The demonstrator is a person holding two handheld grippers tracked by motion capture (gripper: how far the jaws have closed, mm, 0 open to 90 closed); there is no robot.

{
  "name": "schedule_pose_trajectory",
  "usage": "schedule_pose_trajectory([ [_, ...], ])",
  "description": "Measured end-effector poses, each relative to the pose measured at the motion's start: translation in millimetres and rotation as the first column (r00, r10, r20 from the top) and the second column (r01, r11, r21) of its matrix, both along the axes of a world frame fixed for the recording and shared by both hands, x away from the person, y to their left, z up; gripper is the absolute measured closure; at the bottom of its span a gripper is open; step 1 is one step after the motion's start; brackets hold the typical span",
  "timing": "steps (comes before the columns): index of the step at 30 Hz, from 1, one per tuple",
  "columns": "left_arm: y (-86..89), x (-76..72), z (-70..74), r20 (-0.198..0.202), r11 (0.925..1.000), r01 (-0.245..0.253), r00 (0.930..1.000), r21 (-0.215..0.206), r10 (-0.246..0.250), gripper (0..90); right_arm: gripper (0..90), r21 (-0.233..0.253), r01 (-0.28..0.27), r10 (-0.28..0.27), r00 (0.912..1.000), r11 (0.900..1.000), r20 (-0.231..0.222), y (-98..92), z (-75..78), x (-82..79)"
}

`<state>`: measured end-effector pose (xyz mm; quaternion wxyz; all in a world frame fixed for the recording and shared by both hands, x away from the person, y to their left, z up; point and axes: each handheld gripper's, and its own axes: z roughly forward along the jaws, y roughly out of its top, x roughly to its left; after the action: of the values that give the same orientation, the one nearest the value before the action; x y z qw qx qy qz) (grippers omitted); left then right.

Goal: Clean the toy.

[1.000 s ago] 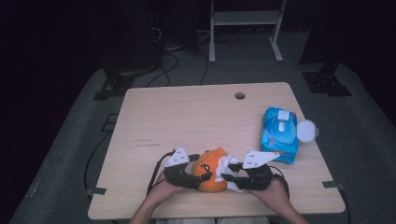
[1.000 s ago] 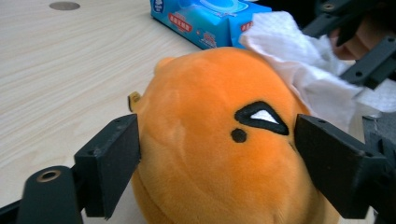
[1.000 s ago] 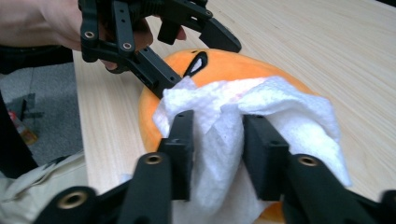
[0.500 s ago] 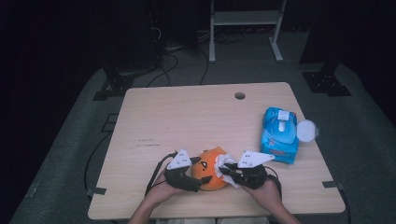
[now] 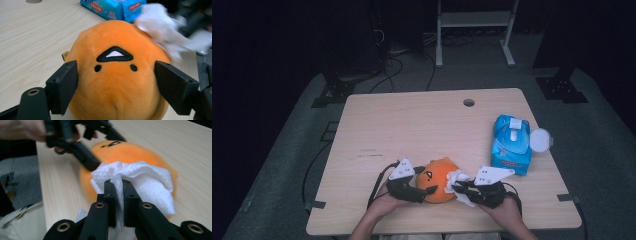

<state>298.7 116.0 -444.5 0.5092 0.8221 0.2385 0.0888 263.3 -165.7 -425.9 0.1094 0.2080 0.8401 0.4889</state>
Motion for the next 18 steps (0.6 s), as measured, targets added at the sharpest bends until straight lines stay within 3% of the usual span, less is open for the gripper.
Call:
schedule_pose_trajectory([
  [3,4.1,1.6,-0.5,-0.008,0.9999,-0.014,0.9999,-0.009,0.014,20.7,83.2,-0.026,-0.005,0.005,0.9999,1.0,0.011,-1.7,3.5,0.3],
  [5,5.1,2.0,-1.2,-0.013,0.9997,-0.015,0.9998,-0.017,0.015,20.7,83.1,-0.047,0.017,-0.018,0.9998,0.999,-0.012,-16.7,3.6,7.4],
  [8,4.3,2.0,-1.3,-0.01,0.9998,-0.013,0.9999,-0.017,0.013,20.6,82.7,-0.039,0.023,-0.024,0.9994,0.999,-0.026,-24.4,3.1,7.7],
  [11,2.6,1.4,-1.4,-0.004,0.9998,-0.011,0.9999,-0.016,0.011,20.5,80.0,-0.052,0.044,-0.043,0.999,0.998,0.012,-26.4,4.9,7.6],
  [12,1.9,1.1,-1.3,0.001,0.9999,-0.009,1.0,-0.012,0.009,20.5,75.4,-0.052,0.057,-0.055,0.9975,0.997,0.045,-24.7,5.6,9.1],
  [18,-3.9,-1.6,-0.5,0.02,0.9997,0.021,0.9996,0.007,-0.022,21.7,61.4,-0.005,0.053,-0.053,0.9979,0.999,0.038,-18.7,3.2,20.6],
])
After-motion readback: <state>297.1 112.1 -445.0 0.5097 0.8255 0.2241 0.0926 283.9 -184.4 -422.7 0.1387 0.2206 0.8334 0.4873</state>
